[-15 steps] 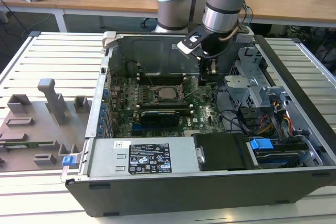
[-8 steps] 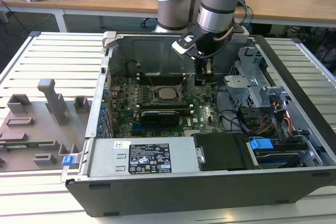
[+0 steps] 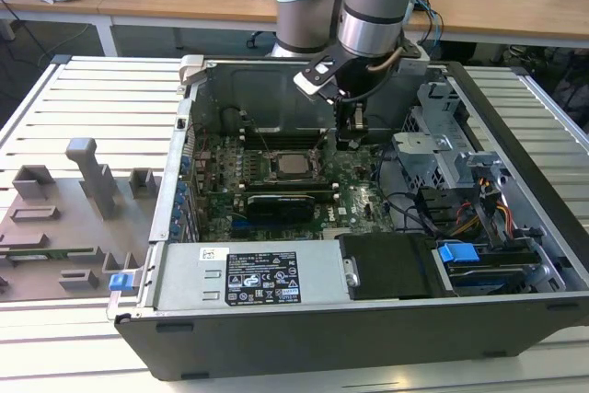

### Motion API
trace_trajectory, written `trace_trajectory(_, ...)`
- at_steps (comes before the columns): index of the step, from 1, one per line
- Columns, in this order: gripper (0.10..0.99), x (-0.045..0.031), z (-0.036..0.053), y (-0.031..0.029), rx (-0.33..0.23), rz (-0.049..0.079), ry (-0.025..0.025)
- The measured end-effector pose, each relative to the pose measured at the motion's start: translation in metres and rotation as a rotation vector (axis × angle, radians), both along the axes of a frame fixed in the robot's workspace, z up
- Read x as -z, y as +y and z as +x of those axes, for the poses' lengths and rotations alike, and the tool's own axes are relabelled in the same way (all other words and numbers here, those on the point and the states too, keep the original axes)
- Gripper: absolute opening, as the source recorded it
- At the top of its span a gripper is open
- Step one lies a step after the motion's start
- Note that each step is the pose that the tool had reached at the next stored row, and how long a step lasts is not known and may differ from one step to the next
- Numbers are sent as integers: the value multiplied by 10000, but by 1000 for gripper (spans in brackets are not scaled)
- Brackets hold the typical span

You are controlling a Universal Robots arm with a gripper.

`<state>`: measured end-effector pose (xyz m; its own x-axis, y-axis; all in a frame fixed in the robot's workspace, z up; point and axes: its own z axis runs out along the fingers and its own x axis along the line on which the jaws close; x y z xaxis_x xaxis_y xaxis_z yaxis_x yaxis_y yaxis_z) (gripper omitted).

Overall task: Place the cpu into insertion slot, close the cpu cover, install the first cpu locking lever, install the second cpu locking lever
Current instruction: 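Close the cpu cover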

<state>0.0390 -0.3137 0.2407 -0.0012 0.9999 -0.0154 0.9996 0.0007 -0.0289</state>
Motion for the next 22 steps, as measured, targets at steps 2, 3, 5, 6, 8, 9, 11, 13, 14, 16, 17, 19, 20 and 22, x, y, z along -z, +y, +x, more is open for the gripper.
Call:
trace_trajectory(2,106,0,-25,0,0,0,0)
trace_trajectory(3,106,1,-44,0,1,0,0)
trace_trajectory(5,106,1,-79,0,1,0,0)
trace_trajectory(6,106,1,-88,0,1,0,0)
trace_trajectory(8,106,2,-109,0,0,-1,0)
trace_trajectory(9,106,2,-119,0,1,1,-1)
trace_trajectory(11,106,3,-140,0,1,0,0)
trace_trajectory(13,106,3,-156,0,1,0,-1)
trace_trajectory(14,106,3,-163,0,1,0,0)
trace_trajectory(16,106,3,-176,0,1,0,0)
trace_trajectory(17,106,3,-183,0,0,0,0)
trace_trajectory(19,106,4,-200,0,0,0,0)
trace_trajectory(20,106,4,-207,0,0,0,0)
trace_trajectory(22,106,4,-224,0,1,0,0)
